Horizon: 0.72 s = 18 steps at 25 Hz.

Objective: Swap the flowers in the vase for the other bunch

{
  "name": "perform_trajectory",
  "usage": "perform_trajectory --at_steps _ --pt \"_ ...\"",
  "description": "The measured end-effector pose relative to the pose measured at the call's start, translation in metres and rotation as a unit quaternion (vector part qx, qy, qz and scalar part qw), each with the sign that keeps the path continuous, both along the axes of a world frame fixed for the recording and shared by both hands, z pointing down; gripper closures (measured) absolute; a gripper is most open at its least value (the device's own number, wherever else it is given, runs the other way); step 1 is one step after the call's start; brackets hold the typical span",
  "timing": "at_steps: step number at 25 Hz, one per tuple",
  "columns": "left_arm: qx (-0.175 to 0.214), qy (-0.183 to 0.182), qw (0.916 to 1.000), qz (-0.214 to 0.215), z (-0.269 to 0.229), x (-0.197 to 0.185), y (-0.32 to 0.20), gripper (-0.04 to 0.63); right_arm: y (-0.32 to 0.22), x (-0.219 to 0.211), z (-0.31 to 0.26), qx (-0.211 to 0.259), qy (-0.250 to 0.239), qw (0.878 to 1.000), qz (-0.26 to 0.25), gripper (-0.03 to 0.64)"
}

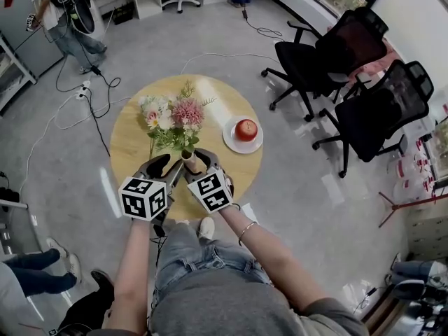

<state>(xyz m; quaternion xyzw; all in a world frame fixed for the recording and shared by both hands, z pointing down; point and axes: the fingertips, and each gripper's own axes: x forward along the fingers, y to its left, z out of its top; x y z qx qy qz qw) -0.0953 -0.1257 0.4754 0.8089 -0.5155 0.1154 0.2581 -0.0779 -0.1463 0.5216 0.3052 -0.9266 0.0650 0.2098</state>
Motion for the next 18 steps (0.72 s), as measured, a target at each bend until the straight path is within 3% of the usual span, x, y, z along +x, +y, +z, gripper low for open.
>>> perform_trajectory --at_steps 11,18 --pt "-0.019 0.006 0.9988 -0.046 0.008 -0.026 0.023 0.420 0.010 0.004 0.003 0.000 0.000 1.000 0.007 0.396" --pt "-0.028 0.018 0.9978 -0.057 0.018 -0.025 0.033 0.422 0.024 0.018 0.011 -0.029 -0.010 0.999 0.019 0.396"
